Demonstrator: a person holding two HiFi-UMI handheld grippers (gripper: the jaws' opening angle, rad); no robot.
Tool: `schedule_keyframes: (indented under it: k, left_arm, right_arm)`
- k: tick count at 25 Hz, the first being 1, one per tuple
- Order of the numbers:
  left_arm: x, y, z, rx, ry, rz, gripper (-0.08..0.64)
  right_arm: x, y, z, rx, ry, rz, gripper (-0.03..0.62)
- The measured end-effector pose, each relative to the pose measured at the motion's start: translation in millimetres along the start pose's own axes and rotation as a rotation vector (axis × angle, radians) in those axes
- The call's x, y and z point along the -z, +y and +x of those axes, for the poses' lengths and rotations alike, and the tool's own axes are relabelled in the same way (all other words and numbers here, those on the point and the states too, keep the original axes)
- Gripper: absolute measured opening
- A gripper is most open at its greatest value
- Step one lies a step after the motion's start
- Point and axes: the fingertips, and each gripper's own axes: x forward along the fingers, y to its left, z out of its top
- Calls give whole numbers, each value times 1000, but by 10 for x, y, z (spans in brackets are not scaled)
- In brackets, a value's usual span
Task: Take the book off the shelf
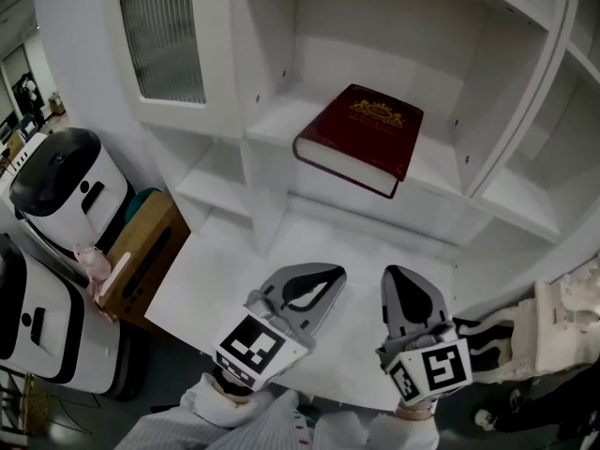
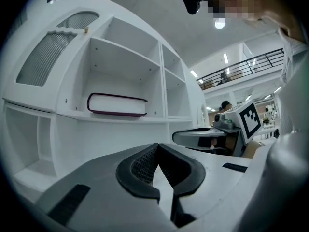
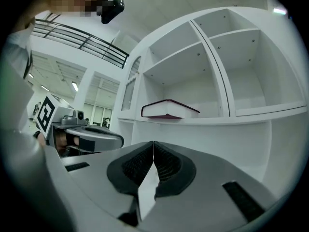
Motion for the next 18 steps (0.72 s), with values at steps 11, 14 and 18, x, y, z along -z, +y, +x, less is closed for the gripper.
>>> schedule_keyframes:
  k: [11,14,18]
  left_arm:
    - [-188,319,14,-43,-43,48,11]
    - [-210,394,35,-40,-43,80,11]
    - [-236,472,56,-38,-40,112,11]
  right_arm:
    - [-196,46,291,-22,-39,-43,14]
    - [-234,15,343,-8,-50,-52,14]
    - [-257,-14,384,13,-59,-61,14]
